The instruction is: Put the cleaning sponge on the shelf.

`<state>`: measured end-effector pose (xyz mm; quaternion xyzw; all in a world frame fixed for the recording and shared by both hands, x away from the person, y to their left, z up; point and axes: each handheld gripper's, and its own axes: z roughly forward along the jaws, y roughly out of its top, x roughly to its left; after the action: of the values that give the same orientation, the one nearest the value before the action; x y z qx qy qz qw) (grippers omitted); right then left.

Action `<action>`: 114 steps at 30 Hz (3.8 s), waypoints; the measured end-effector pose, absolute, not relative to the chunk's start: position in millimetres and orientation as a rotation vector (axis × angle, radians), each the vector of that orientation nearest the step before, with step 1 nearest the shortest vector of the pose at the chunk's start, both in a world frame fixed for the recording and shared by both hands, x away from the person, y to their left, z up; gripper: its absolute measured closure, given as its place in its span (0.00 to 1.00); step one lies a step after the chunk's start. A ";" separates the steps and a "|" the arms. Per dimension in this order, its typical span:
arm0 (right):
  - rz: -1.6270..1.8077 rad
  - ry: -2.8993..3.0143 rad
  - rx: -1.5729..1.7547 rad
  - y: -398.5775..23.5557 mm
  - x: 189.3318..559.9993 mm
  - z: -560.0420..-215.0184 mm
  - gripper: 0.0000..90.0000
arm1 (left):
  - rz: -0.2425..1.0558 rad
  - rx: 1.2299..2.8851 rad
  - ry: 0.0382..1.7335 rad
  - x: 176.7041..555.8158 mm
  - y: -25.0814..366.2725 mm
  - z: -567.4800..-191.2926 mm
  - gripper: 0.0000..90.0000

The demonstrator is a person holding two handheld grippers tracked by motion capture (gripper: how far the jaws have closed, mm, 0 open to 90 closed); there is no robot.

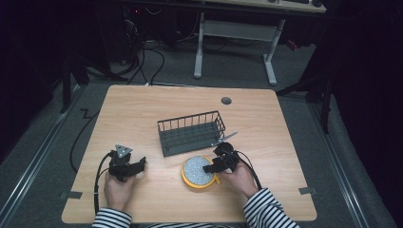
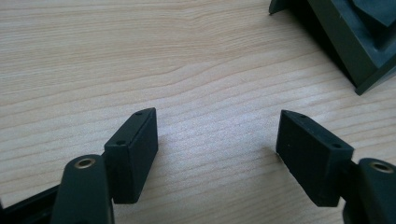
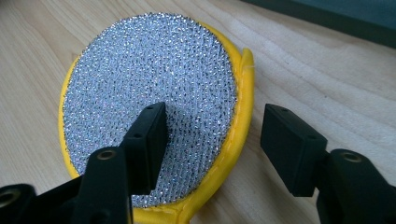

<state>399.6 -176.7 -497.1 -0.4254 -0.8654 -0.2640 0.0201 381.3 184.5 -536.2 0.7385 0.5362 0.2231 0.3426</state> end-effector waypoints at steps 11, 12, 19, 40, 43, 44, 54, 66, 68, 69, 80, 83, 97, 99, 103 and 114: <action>-0.840 -2.691 -1.221 -174.7 400.5 -497.5 0.82 | 0.589 1.926 1.392 381.3 183.5 -536.4 0.33; -0.834 -2.724 -1.202 -171.9 398.8 -495.9 0.86 | 0.588 1.928 1.392 381.2 183.5 -536.3 0.33; -0.846 -2.751 -1.182 -170.0 396.0 -493.9 0.88 | 0.588 1.928 1.392 381.3 183.5 -536.3 0.33; -0.940 -2.725 -1.178 -183.6 389.9 -479.5 0.89 | 0.588 1.926 1.392 381.3 183.5 -536.3 0.33; -0.956 -2.718 -1.177 -186.5 389.2 -477.4 0.89 | 0.587 1.928 1.392 381.3 183.5 -536.3 0.33; -0.955 -2.718 -1.181 -187.2 388.2 -476.2 0.89 | 0.587 1.928 1.392 381.2 183.5 -536.2 0.33; -0.977 -2.740 -1.188 -200.0 382.8 -466.6 0.89 | 0.589 1.926 1.391 381.1 183.1 -536.4 0.33; -1.045 -2.769 -1.247 -221.2 384.5 -438.0 0.89 | 0.585 1.927 1.390 381.2 183.5 -536.3 0.33; -1.058 -2.770 -1.249 -222.8 385.0 -435.3 0.89 | 0.585 1.927 1.390 381.1 183.5 -536.3 0.33; -1.062 -2.771 -1.249 -224.1 385.7 -432.7 0.89 | 0.585 1.927 1.390 381.1 183.5 -536.3 0.33; -1.129 -2.767 -1.262 -230.5 395.8 -405.8 0.89 | 0.583 1.925 1.390 381.1 183.8 -536.3 0.33; -1.139 -2.780 -1.259 -231.0 398.4 -398.6 0.89 | 0.582 1.922 1.391 381.1 183.9 -536.4 0.33; -1.197 -2.833 -1.314 -234.3 423.7 -359.7 0.89 | 0.579 1.921 1.391 381.1 184.2 -536.3 0.33; -1.195 -2.834 -1.319 -233.2 427.8 -357.4 0.89 | 0.579 1.920 1.391 381.1 184.2 -536.3 0.33; -1.207 -2.845 -1.323 -230.2 435.7 -352.6 0.89 | 0.579 1.921 1.391 381.1 184.1 -536.3 0.33; -1.213 -2.877 -1.337 -211.0 463.8 -352.3 0.89 | 0.579 1.921 1.391 381.1 184.2 -536.3 0.33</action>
<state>463.8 -211.0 -352.3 -0.3904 -0.8402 -0.3543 -0.1270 381.1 184.2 -536.3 0.7390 0.5353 0.2227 0.3431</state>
